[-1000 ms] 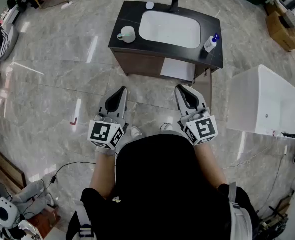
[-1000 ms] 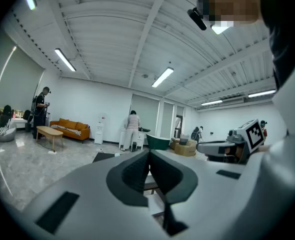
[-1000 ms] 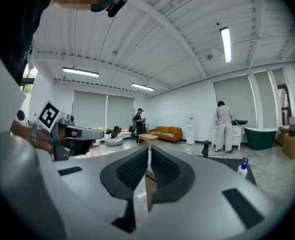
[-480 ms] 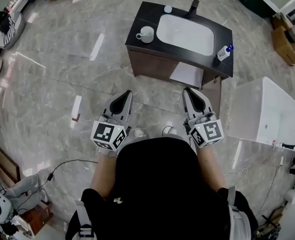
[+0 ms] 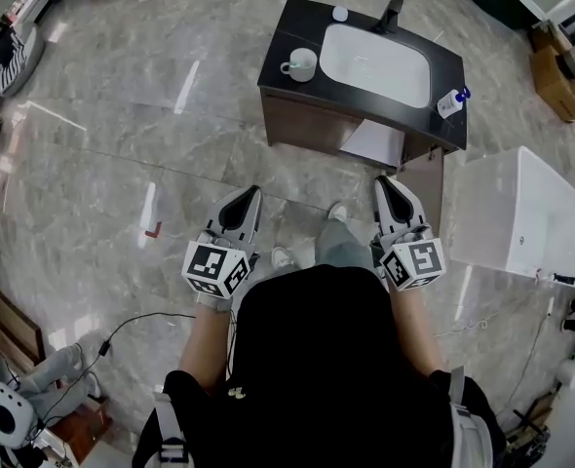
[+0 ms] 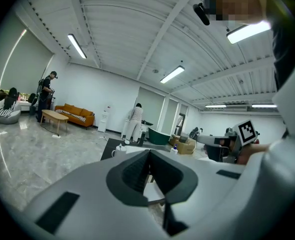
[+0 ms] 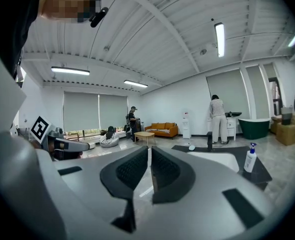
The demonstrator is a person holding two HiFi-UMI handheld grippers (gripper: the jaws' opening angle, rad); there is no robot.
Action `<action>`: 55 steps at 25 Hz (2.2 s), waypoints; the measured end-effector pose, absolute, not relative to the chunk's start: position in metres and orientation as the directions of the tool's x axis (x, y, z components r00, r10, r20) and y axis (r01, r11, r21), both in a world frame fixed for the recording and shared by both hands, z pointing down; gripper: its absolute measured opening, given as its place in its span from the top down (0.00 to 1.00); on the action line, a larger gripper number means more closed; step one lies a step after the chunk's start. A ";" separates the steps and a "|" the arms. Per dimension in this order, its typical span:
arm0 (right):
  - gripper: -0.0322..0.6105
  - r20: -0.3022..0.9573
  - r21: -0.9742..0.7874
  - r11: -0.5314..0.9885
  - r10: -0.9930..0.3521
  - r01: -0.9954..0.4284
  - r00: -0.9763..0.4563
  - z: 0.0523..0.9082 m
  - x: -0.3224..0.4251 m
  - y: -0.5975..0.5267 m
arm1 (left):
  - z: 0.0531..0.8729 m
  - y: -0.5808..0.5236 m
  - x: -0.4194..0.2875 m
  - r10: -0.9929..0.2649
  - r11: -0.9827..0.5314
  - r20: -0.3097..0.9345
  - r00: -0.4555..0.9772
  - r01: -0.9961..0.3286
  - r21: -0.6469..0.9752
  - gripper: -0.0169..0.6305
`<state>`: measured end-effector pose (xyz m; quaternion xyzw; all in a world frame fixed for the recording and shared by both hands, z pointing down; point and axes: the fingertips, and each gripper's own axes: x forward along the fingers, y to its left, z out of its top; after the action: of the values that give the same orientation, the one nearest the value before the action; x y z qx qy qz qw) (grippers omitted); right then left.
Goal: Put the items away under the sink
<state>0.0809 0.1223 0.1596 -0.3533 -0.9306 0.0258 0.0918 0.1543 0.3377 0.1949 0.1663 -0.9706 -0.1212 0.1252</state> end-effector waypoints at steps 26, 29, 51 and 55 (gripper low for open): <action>0.88 0.230 -0.172 0.475 0.871 0.863 -0.433 0.225 -0.203 0.164 | 0.221 0.364 -0.082 -0.073 0.971 0.346 -0.936 0.013 0.240 0.94; 0.88 0.254 -0.168 0.427 0.890 0.889 -0.379 0.233 -0.217 0.175 | 0.225 0.372 -0.095 -0.039 0.970 0.359 -0.932 0.051 0.239 0.94; 0.84 0.445 -0.035 0.453 0.805 0.891 -0.392 0.303 -0.256 0.263 | 0.312 0.423 -0.205 -0.444 0.896 0.506 -0.739 -0.349 0.275 0.94; 0.78 0.479 -0.016 0.453 0.786 0.891 -0.391 0.327 -0.248 0.277 | 0.345 0.417 -0.218 -0.541 0.839 0.548 -0.638 -0.454 0.301 0.93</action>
<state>-0.2484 0.2770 0.3272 -0.5082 -0.8249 -0.1226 0.2149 -0.2177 0.4169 0.3446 0.2756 -0.9025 -0.0677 0.3240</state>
